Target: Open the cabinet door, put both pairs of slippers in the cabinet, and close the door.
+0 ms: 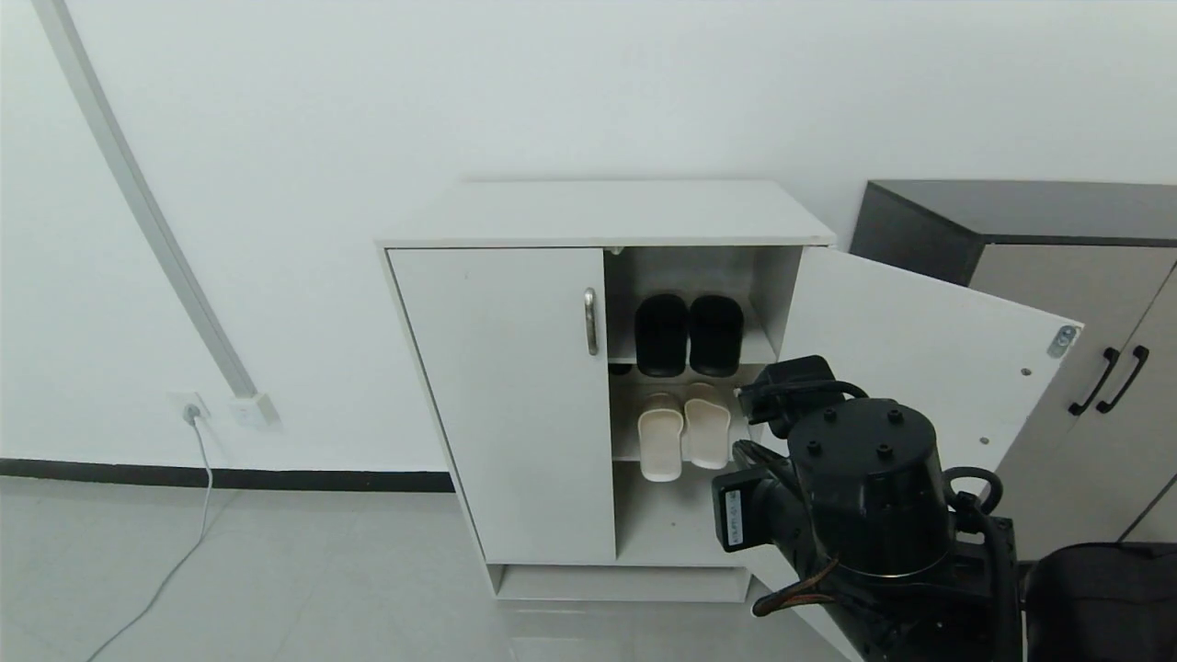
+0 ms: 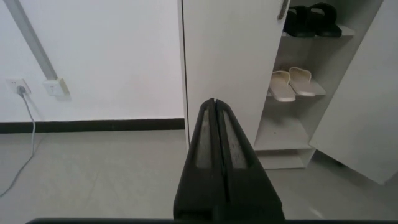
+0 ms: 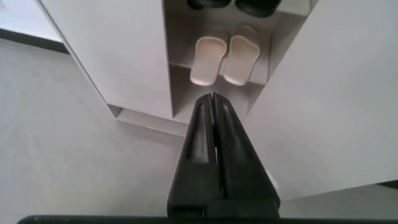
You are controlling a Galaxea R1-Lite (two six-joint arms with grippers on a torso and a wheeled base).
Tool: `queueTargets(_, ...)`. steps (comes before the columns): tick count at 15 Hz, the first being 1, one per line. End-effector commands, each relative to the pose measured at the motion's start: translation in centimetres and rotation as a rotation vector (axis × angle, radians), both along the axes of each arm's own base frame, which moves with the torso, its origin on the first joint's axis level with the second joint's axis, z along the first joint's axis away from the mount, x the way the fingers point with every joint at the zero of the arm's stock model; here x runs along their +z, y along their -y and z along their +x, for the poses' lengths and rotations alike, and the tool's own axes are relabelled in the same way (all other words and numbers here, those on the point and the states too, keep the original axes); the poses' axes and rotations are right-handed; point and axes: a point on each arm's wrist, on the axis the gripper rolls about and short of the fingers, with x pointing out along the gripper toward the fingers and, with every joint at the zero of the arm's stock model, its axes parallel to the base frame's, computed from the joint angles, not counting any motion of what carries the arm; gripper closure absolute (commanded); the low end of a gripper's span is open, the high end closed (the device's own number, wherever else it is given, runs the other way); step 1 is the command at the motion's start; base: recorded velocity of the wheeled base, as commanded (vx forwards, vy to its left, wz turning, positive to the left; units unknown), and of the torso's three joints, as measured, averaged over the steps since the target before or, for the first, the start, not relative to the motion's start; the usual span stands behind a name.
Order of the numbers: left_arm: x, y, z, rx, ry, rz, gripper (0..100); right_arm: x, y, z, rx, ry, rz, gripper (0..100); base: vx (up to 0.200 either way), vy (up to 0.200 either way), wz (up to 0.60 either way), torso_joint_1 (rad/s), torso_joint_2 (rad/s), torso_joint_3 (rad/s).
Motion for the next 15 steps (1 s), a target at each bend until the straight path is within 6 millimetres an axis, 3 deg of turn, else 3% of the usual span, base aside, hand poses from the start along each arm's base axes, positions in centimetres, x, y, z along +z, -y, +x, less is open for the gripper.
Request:
queueTargets(1,0.0,0.0,0.01,0.001,-0.001,0.001,100,-0.04,-0.03,0.0,0.0,-0.001,-0.001,100,0.0,0.0,0.0,0.168,-0.47,-0.32)
queueTargets(15,0.0,0.01,0.01,-0.002,-0.001,0.006,100,-0.04,0.18,0.2,-0.006,0.0,-0.005,100,0.0,0.0,0.0,0.21,-0.52,-0.317)
